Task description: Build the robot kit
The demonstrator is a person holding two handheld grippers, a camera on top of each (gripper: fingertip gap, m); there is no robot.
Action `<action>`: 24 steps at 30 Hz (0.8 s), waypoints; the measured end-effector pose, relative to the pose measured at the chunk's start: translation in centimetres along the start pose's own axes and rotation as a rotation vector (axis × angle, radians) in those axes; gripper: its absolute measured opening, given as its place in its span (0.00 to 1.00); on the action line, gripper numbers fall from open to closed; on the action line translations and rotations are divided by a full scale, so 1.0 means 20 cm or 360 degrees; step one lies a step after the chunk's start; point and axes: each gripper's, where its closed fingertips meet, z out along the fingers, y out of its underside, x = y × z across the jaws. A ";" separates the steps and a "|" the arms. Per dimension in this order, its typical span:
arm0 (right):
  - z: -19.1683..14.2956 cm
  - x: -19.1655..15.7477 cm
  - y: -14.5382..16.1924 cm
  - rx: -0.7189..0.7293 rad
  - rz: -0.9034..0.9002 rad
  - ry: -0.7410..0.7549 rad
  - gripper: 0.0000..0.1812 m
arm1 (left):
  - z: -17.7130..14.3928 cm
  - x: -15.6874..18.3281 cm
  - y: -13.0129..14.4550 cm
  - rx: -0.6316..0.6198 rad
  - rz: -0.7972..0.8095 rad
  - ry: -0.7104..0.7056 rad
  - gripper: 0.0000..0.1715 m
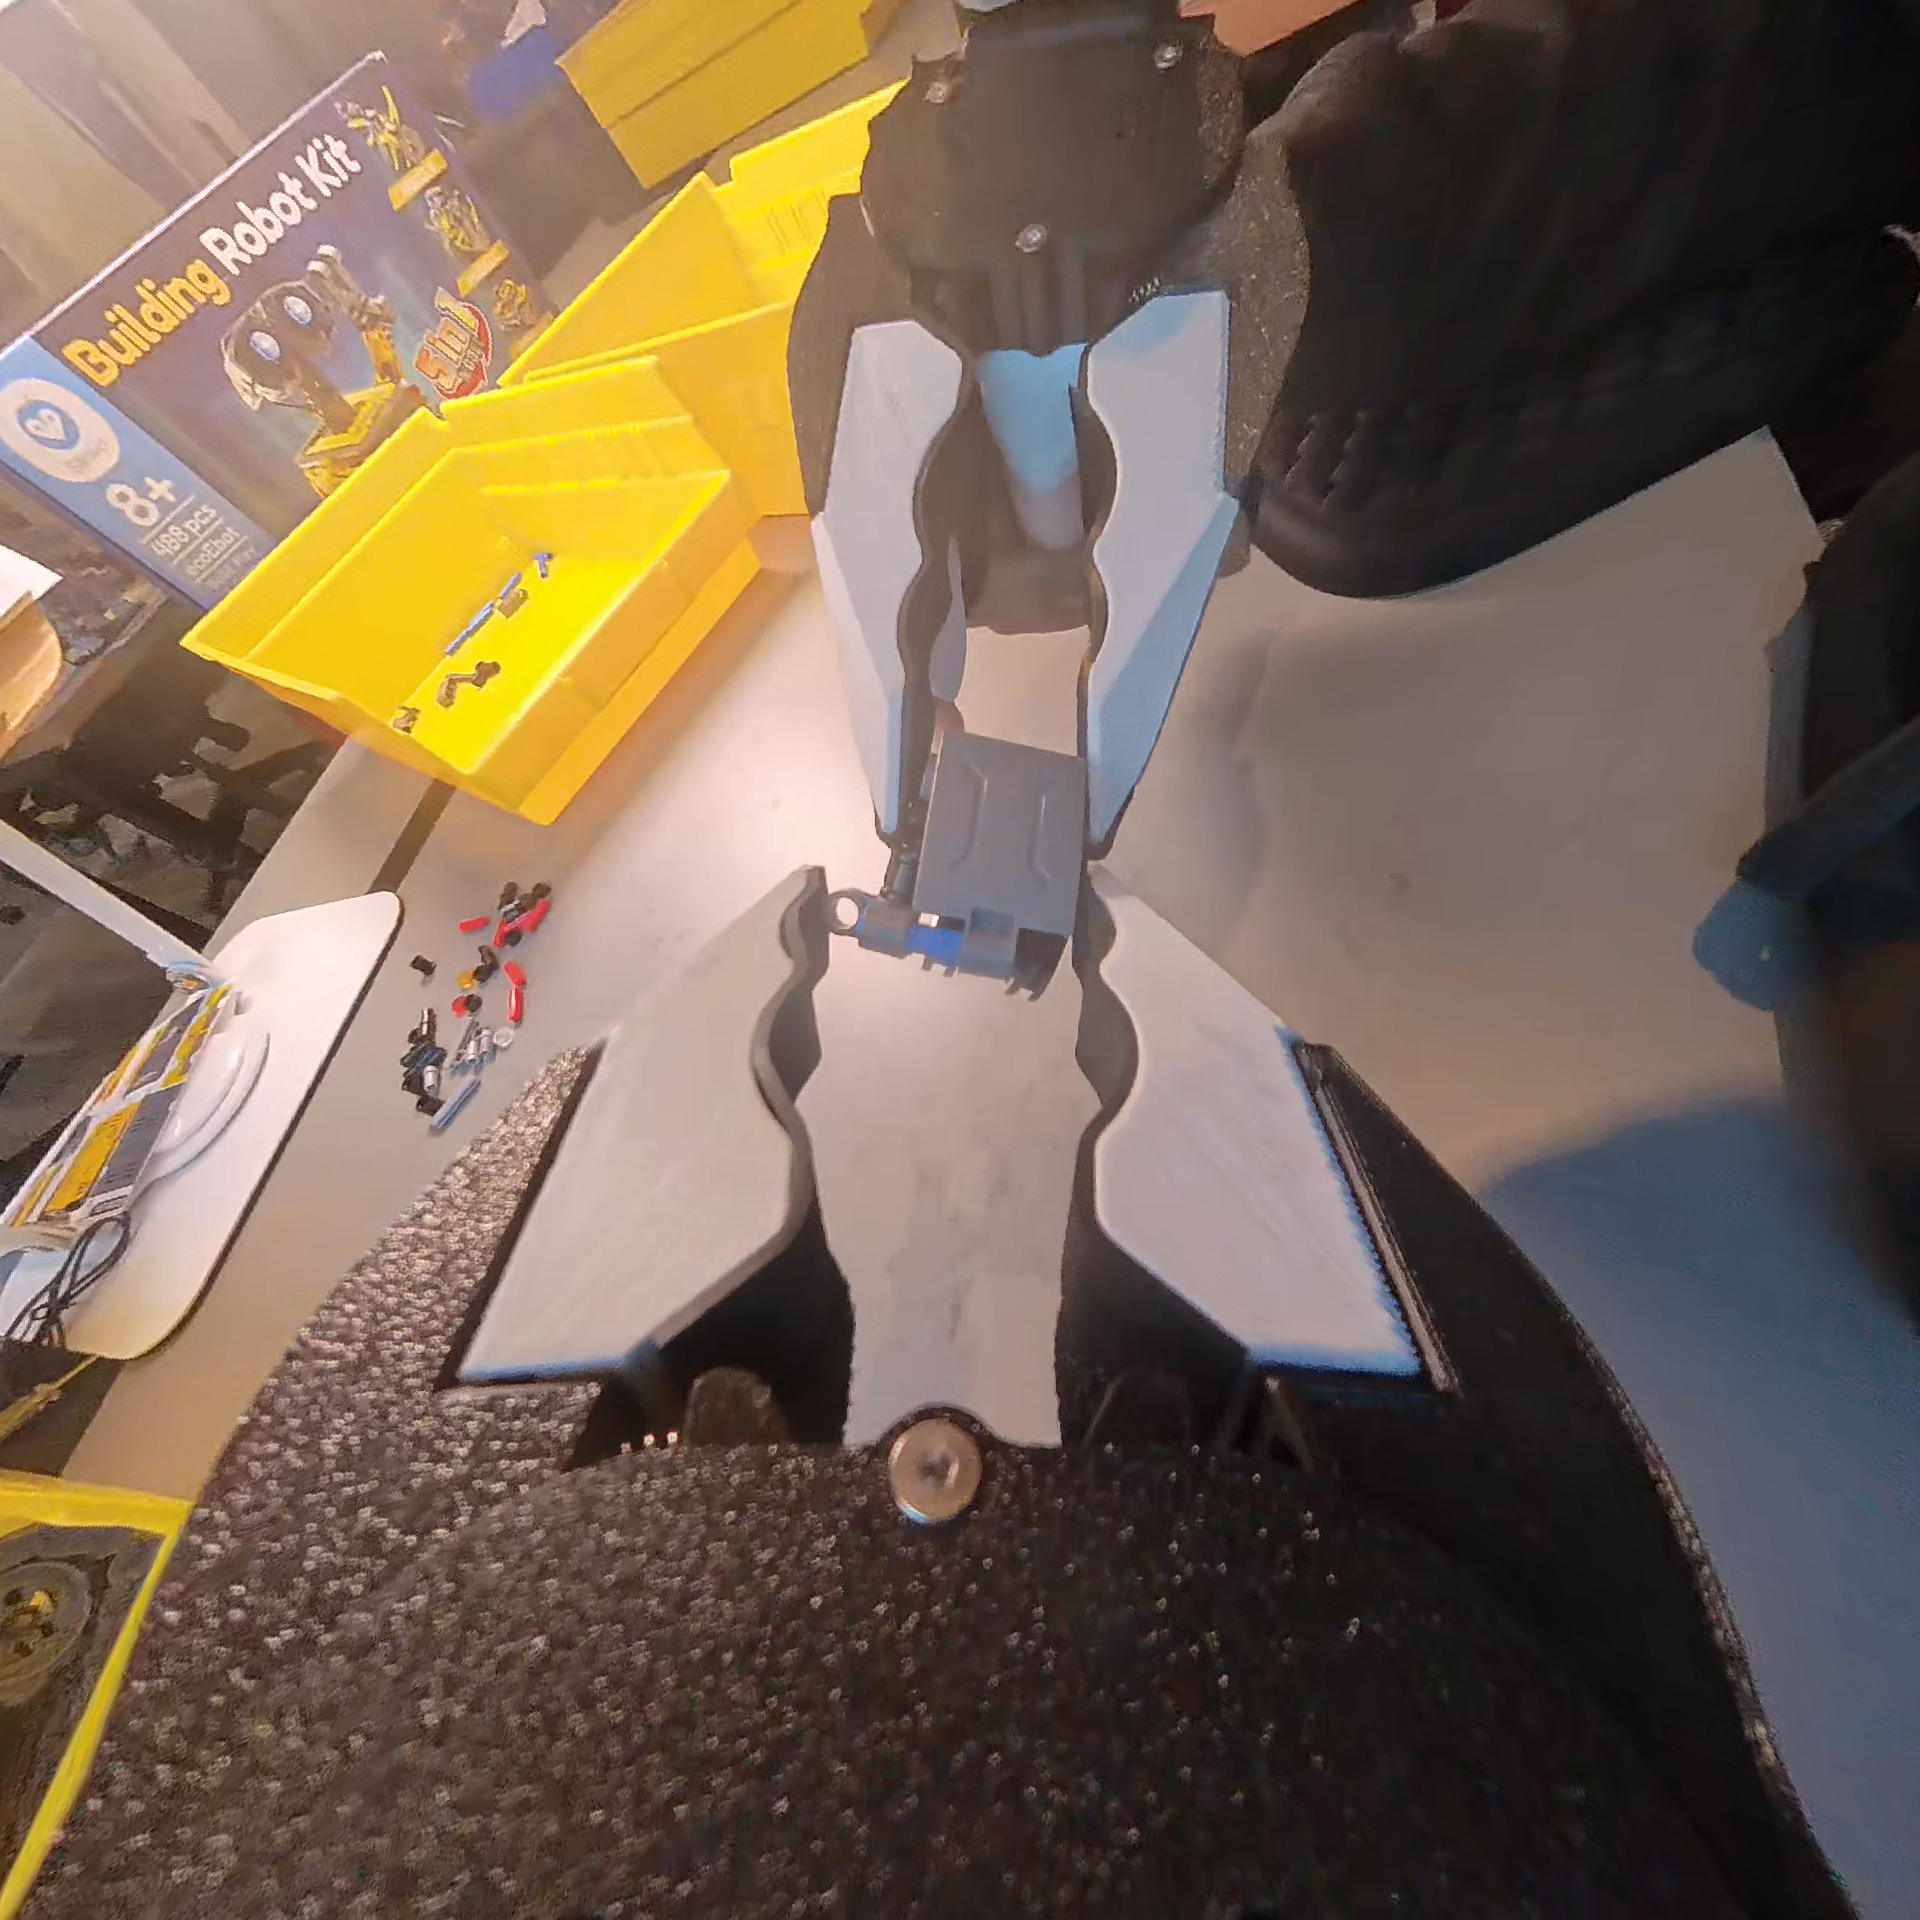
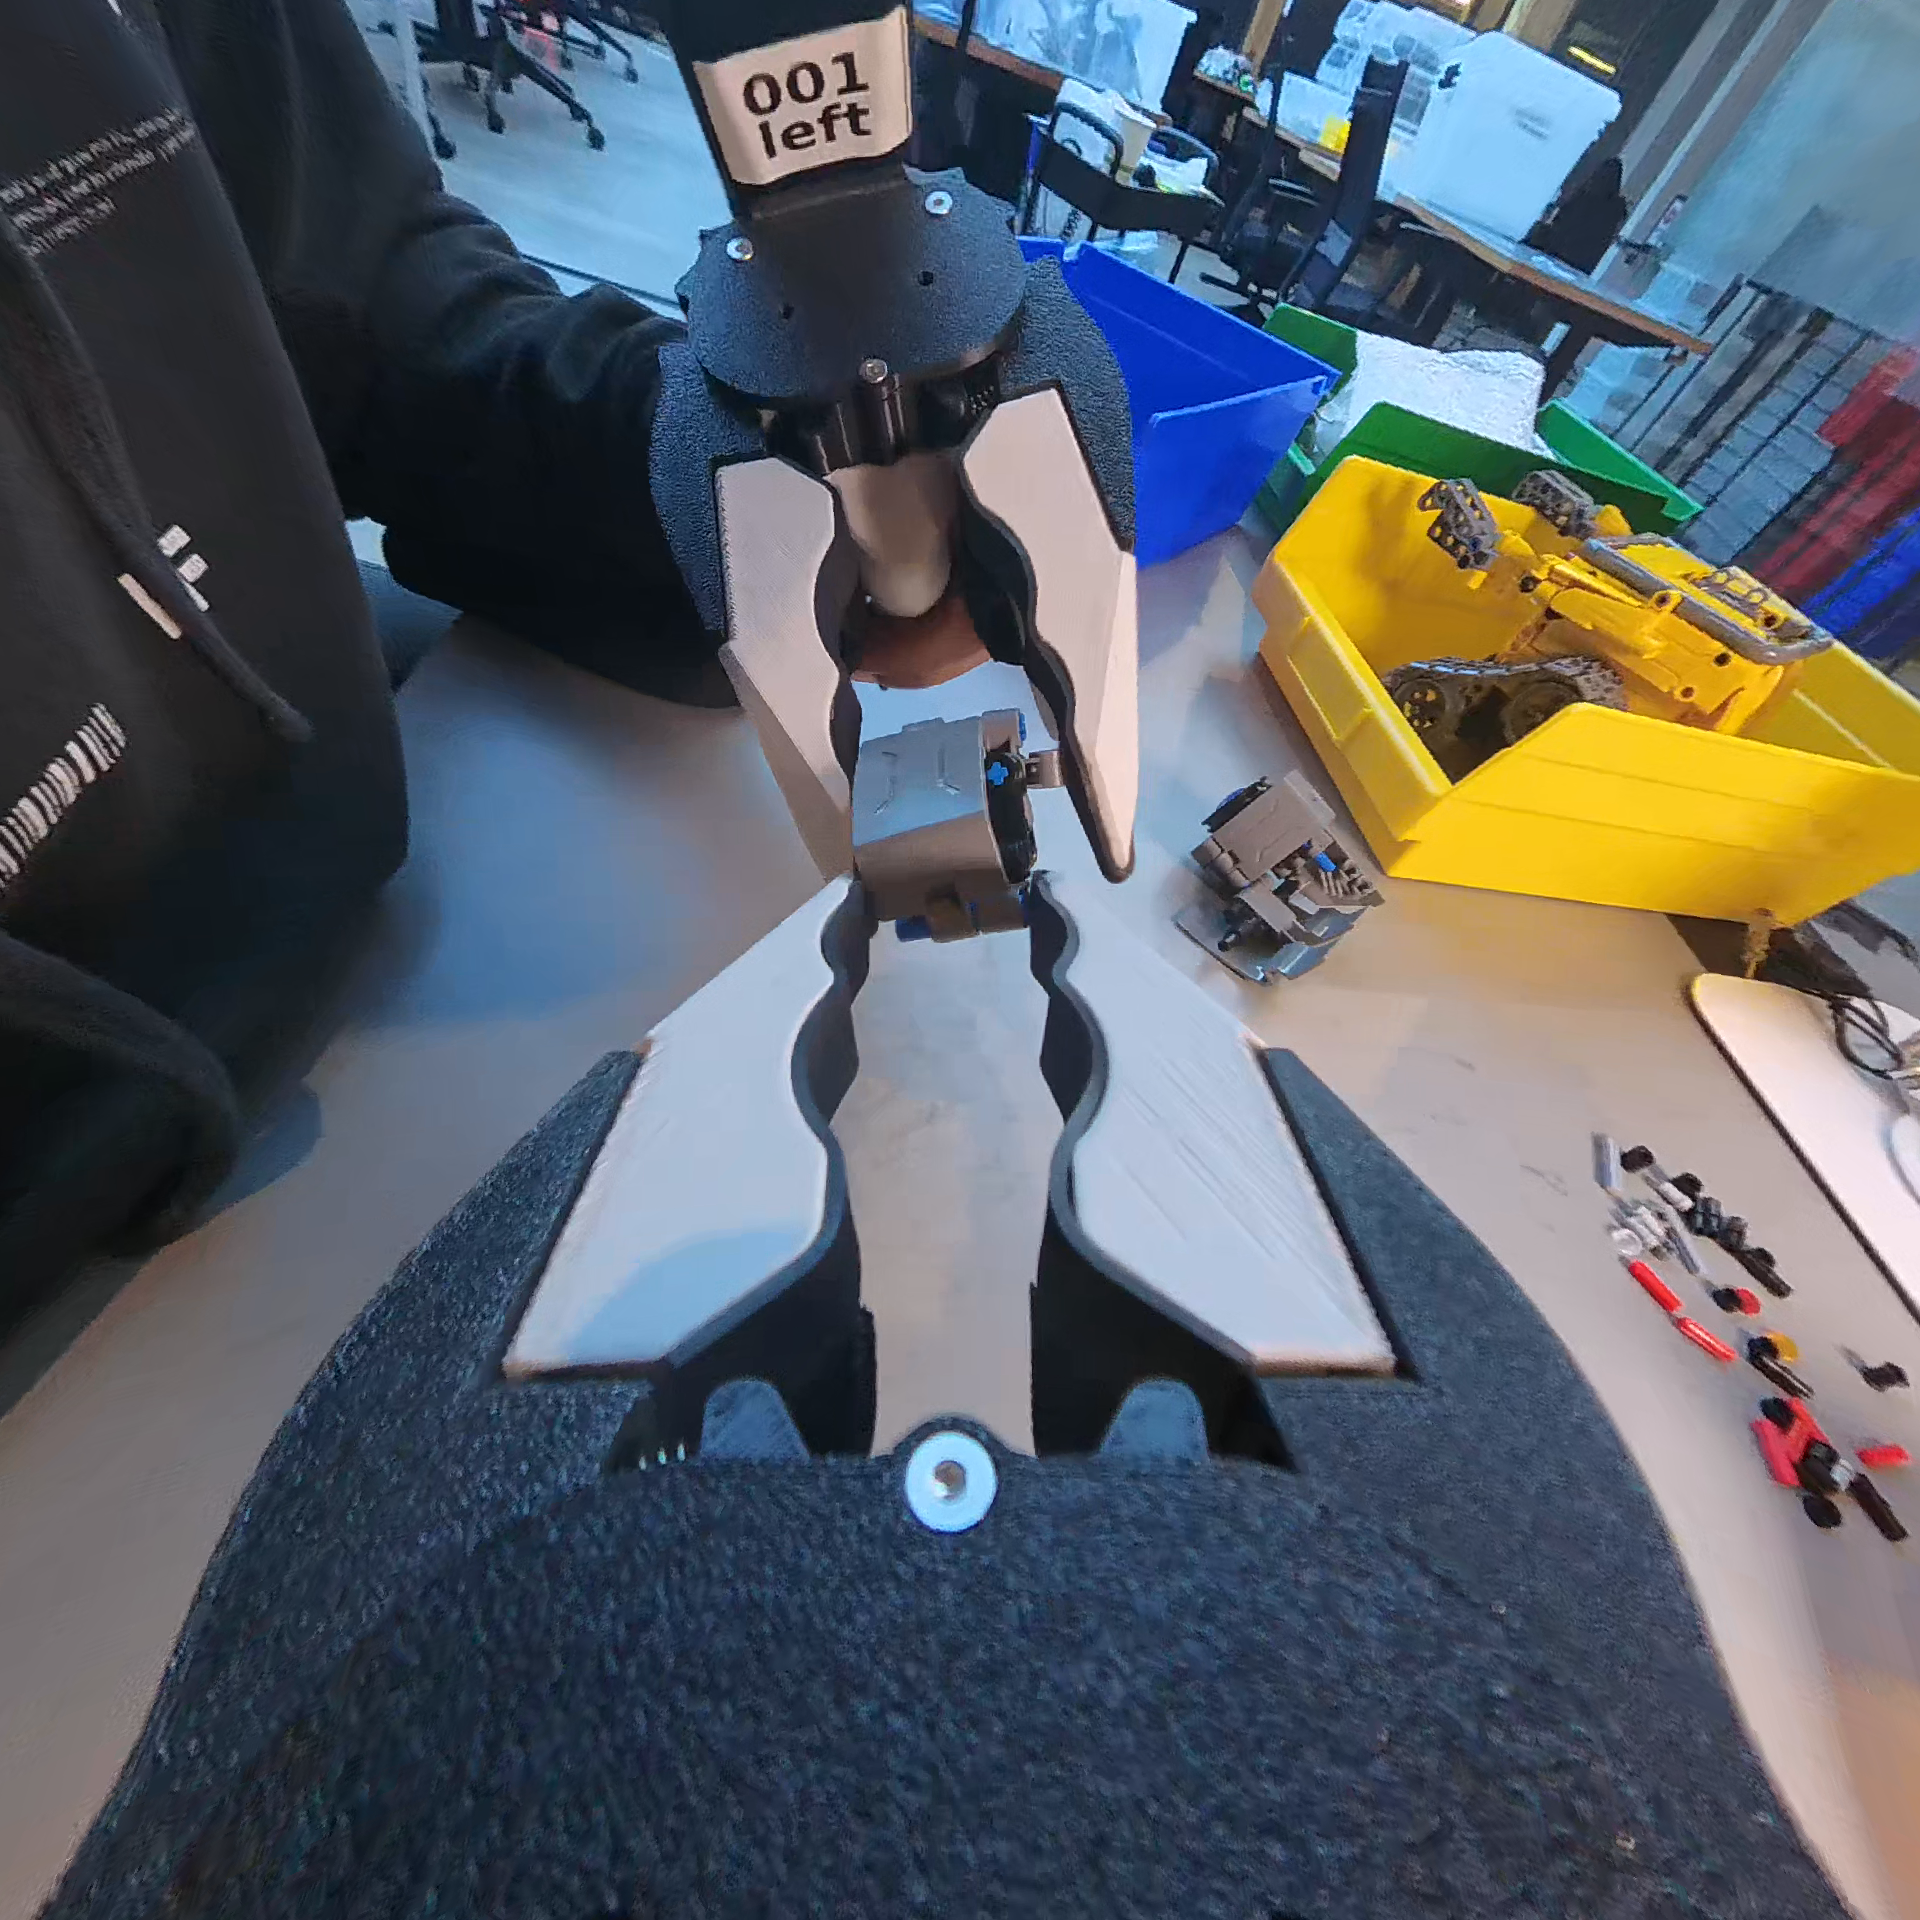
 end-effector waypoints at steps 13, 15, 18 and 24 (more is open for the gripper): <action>-0.08 -0.09 -0.09 0.0271 0.0142 -0.0281 0.16 | -0.14 0.09 -0.16 0.0383 -0.0279 0.0413 0.23; -0.09 -0.09 -0.09 0.0289 0.0165 -0.0296 0.16 | -0.16 0.08 -0.17 0.0406 -0.0269 0.0411 0.22; -0.11 -0.07 -0.08 0.0290 0.0173 -0.0288 0.16 | -0.20 0.04 -0.19 0.0464 -0.0276 0.0362 0.15; -0.09 -0.07 -0.08 0.0287 0.0166 -0.0260 0.16 | -0.20 0.05 -0.19 0.0446 -0.0268 0.0379 0.16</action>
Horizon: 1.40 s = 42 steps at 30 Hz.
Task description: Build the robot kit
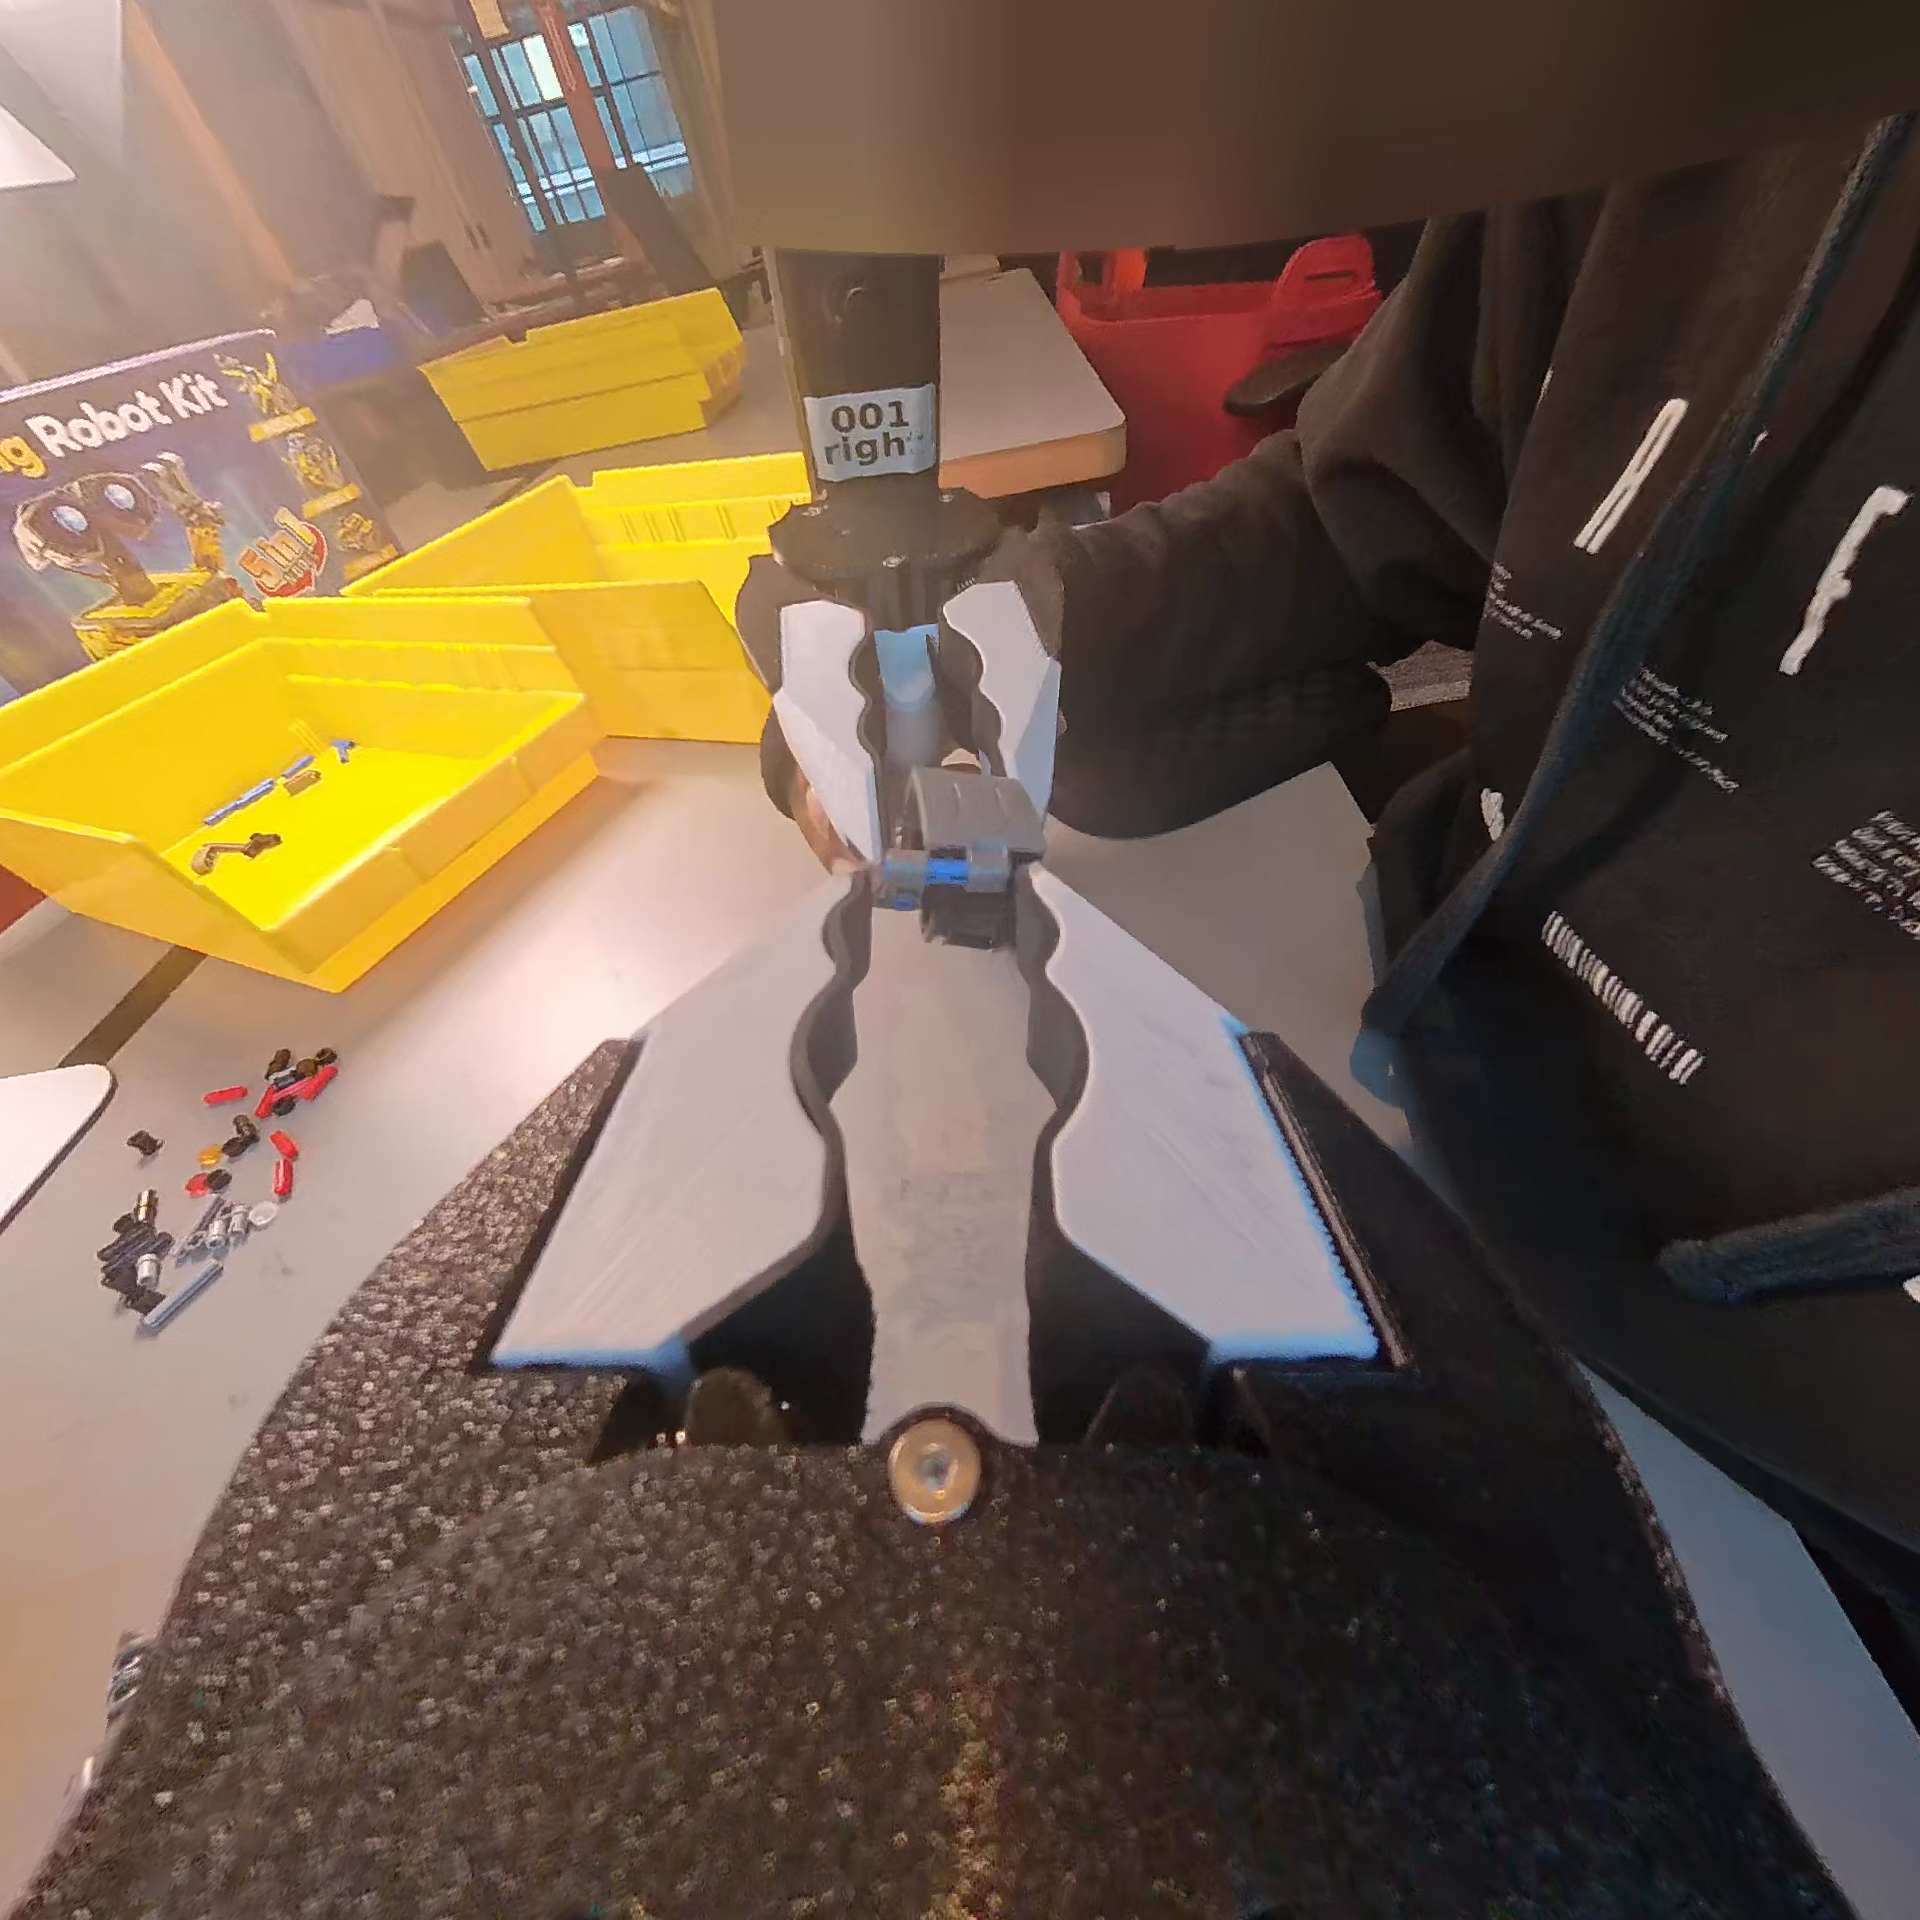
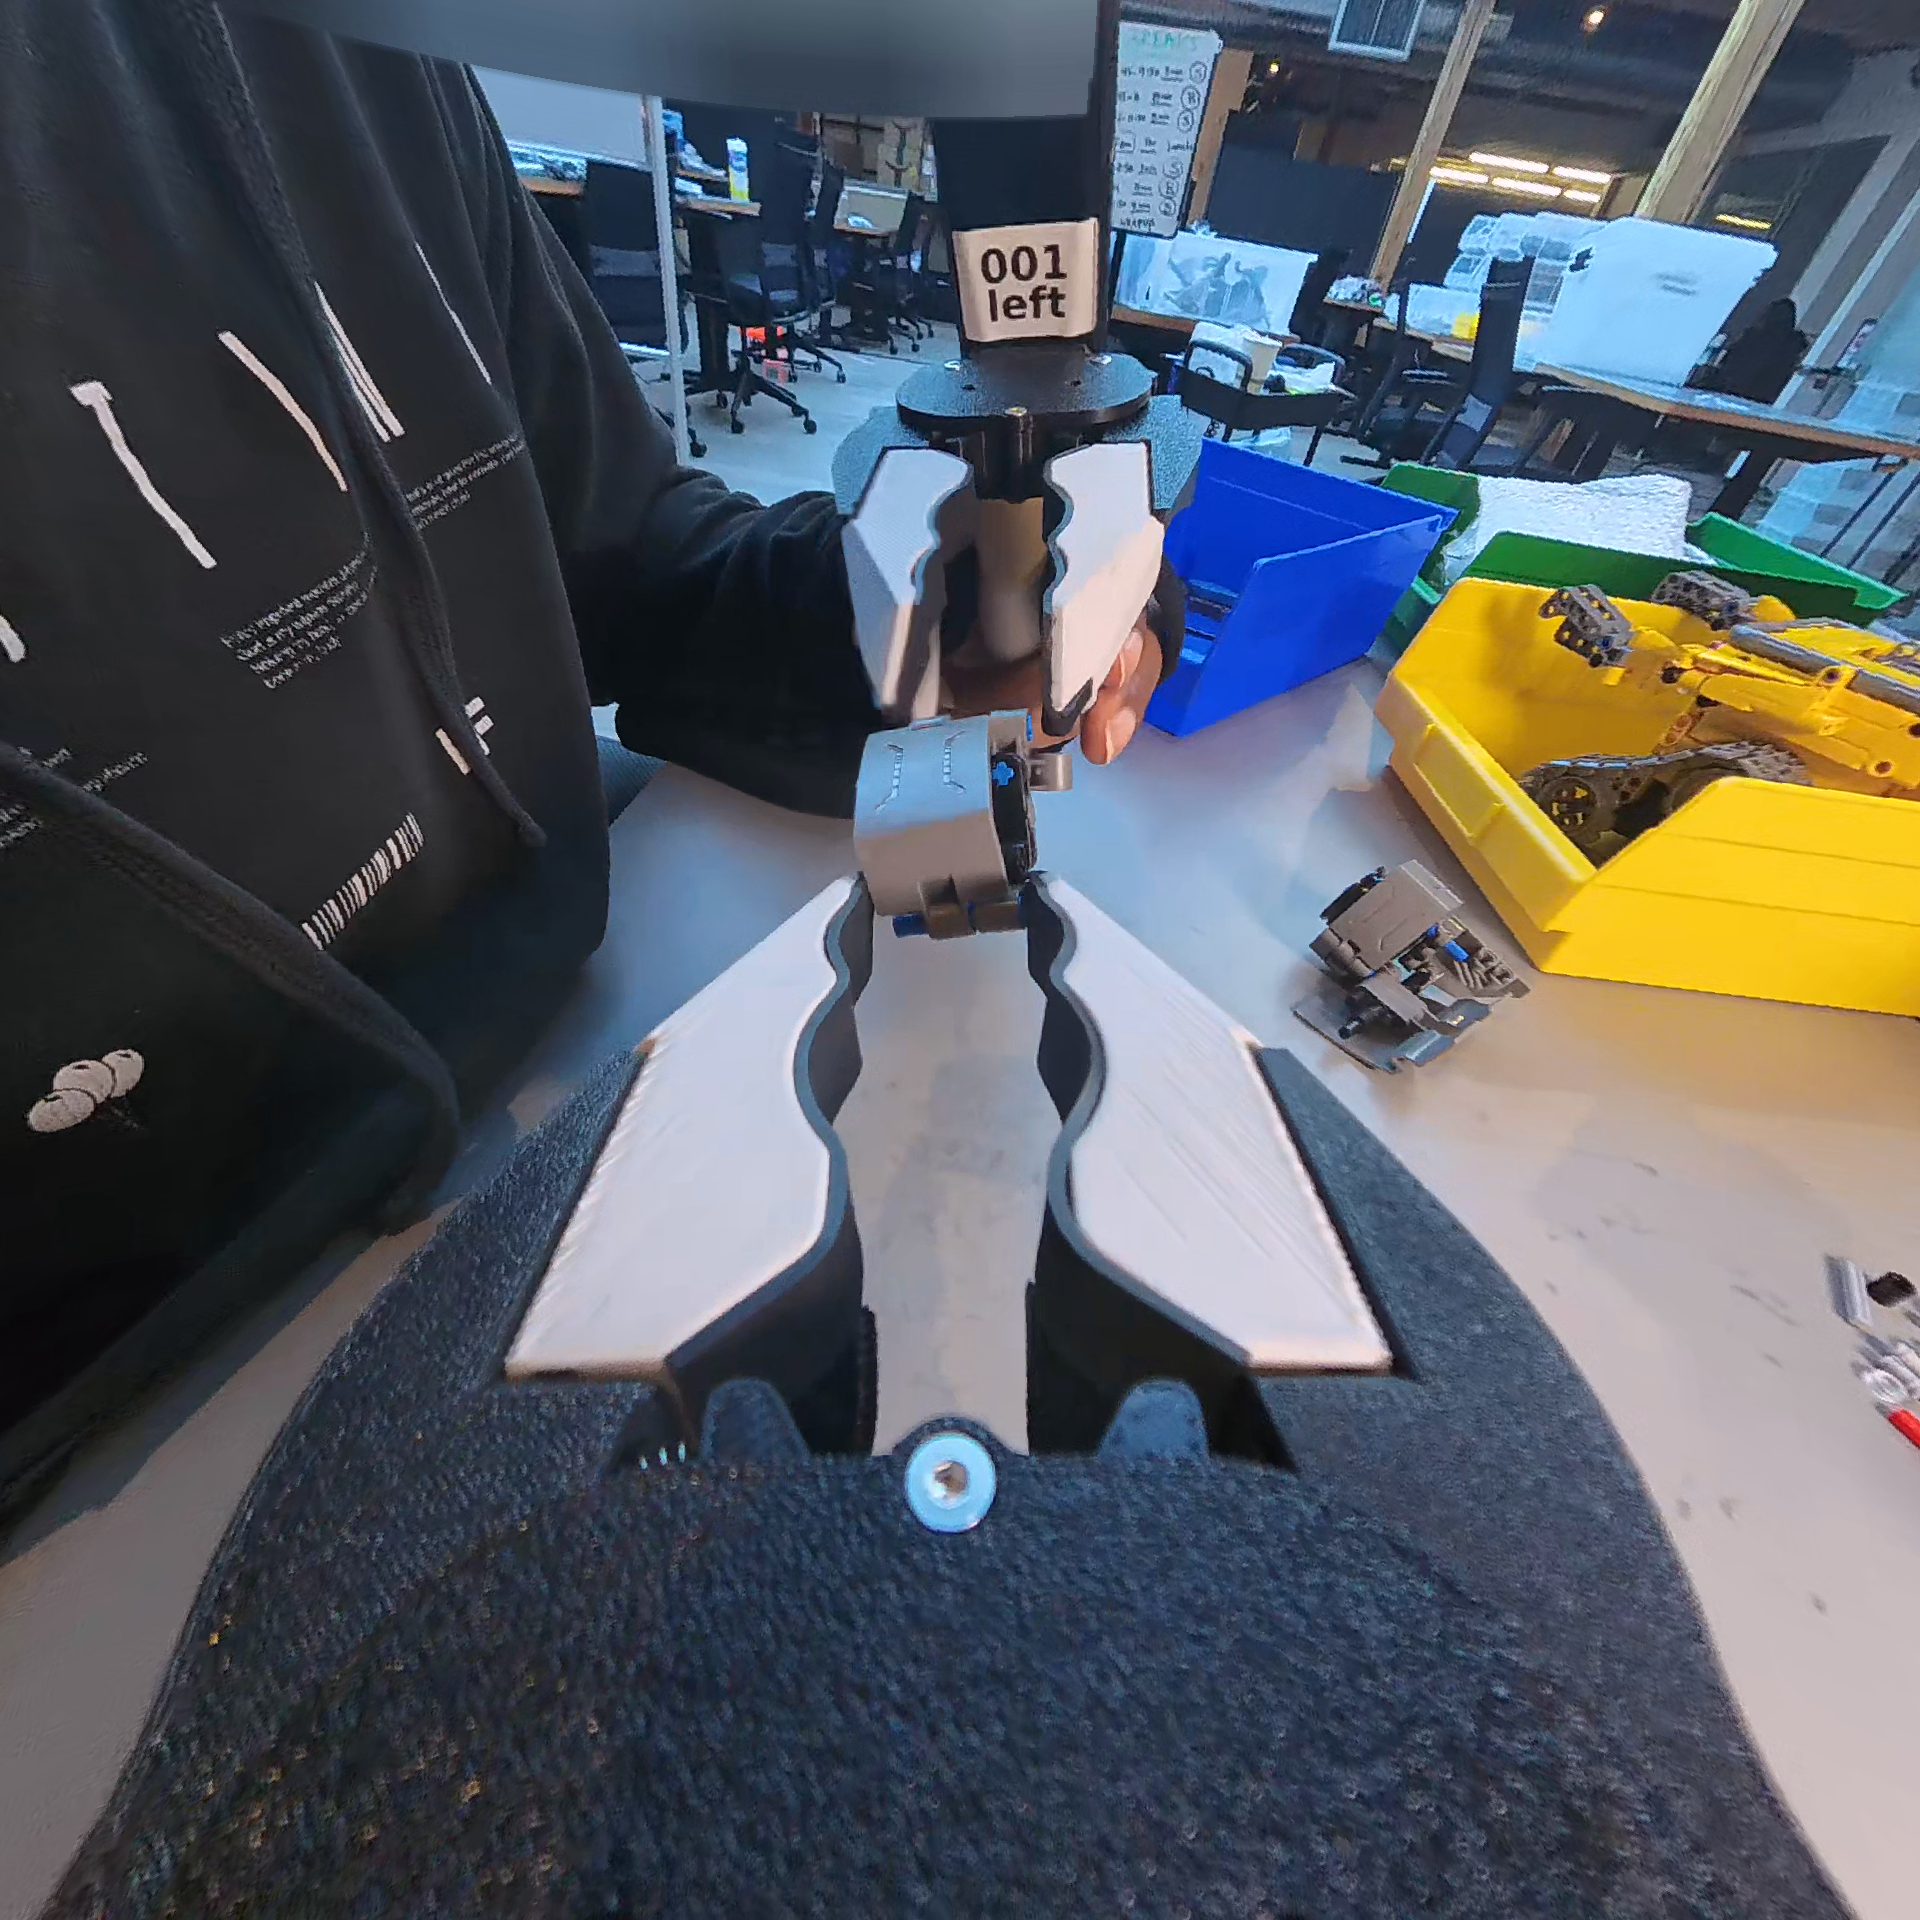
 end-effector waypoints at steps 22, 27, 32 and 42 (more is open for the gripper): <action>0.02 -0.04 0.12 -0.0257 -0.0085 -0.0045 0.15 | 0.06 0.03 0.07 -0.0098 -0.0039 0.0013 0.12; 0.01 -0.06 0.15 -0.0300 -0.0060 -0.0075 0.15 | 0.07 0.03 0.10 -0.0110 -0.0079 0.0041 0.12; 0.02 -0.06 0.20 -0.0351 -0.0032 -0.0097 0.15 | 0.09 0.03 0.12 -0.0108 -0.0150 0.0062 0.12; -0.02 0.03 0.27 -0.0475 0.0080 0.0039 0.27 | 0.13 -0.05 0.36 -0.0429 -0.0199 -0.0021 0.12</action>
